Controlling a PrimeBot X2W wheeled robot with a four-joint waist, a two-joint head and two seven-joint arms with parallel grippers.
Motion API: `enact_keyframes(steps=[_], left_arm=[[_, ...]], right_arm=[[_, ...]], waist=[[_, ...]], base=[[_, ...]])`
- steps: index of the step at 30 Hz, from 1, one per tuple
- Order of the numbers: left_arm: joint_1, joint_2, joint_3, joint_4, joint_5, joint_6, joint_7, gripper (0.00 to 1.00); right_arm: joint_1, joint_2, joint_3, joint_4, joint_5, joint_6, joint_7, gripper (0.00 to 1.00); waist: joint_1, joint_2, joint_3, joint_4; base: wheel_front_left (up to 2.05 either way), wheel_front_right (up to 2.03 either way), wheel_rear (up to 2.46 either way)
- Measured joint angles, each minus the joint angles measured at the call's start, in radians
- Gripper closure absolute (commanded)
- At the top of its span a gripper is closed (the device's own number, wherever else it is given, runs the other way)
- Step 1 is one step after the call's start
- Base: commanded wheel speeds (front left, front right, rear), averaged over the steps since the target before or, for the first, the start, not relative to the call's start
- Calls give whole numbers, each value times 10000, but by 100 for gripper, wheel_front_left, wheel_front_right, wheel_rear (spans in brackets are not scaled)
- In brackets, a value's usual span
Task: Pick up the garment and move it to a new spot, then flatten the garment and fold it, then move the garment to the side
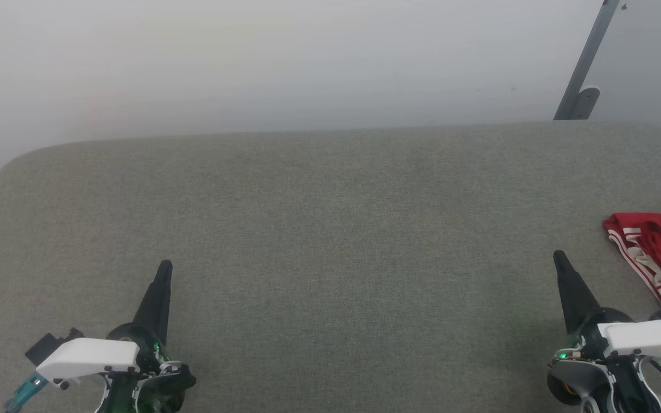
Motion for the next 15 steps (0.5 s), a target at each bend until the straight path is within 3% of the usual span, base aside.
enact_keyframes(steps=[15], left_arm=[[0,-10,21,2,2,0,12,100]], right_arm=[[0,0,0,0,0,0,-2,100]], waist=[[-1,0,0,0]], base=[[0,0,0]])
